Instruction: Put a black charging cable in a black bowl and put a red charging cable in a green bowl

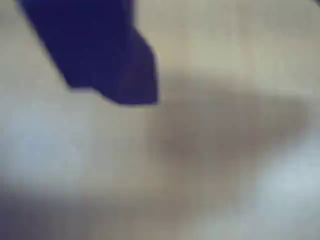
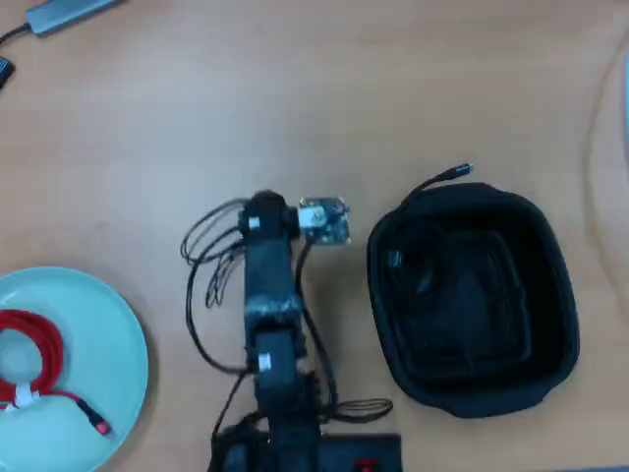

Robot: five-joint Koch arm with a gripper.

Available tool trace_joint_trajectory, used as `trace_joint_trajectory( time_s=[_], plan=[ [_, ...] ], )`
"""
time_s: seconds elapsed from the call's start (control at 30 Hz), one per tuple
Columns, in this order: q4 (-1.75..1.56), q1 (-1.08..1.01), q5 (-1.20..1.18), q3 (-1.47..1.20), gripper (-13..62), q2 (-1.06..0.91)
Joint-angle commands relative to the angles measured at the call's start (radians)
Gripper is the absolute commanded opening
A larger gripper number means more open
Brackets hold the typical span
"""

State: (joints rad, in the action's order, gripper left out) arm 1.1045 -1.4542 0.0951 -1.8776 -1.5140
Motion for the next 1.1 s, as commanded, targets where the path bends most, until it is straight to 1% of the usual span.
trace_joint_trajectory(
  time_s=[0.0, 0.1, 0.17, 0.3, 0.43, 0.57, 0.67, 0.8, 1.07],
  plan=[
    [-0.163, -0.020, 0.015, -0.077, 51.2, -0.244],
    [-0.337, -0.028, 0.014, -0.295, 50.7, -0.474],
    [-0.402, -0.028, 0.009, -0.388, 50.5, -0.588],
    [-0.483, -0.031, 0.005, -0.549, 50.5, -0.738],
    [-0.695, -0.058, 0.006, -0.769, 50.4, -0.861],
    [-0.890, -0.097, 0.012, -0.920, 50.4, -0.861],
    [-0.957, -0.126, 0.015, -1.023, 50.4, -0.861],
    [-0.968, -0.175, 0.014, -1.103, 50.4, -0.861],
    [-0.973, -0.179, 0.006, -1.172, 50.4, -0.861]
  ],
)
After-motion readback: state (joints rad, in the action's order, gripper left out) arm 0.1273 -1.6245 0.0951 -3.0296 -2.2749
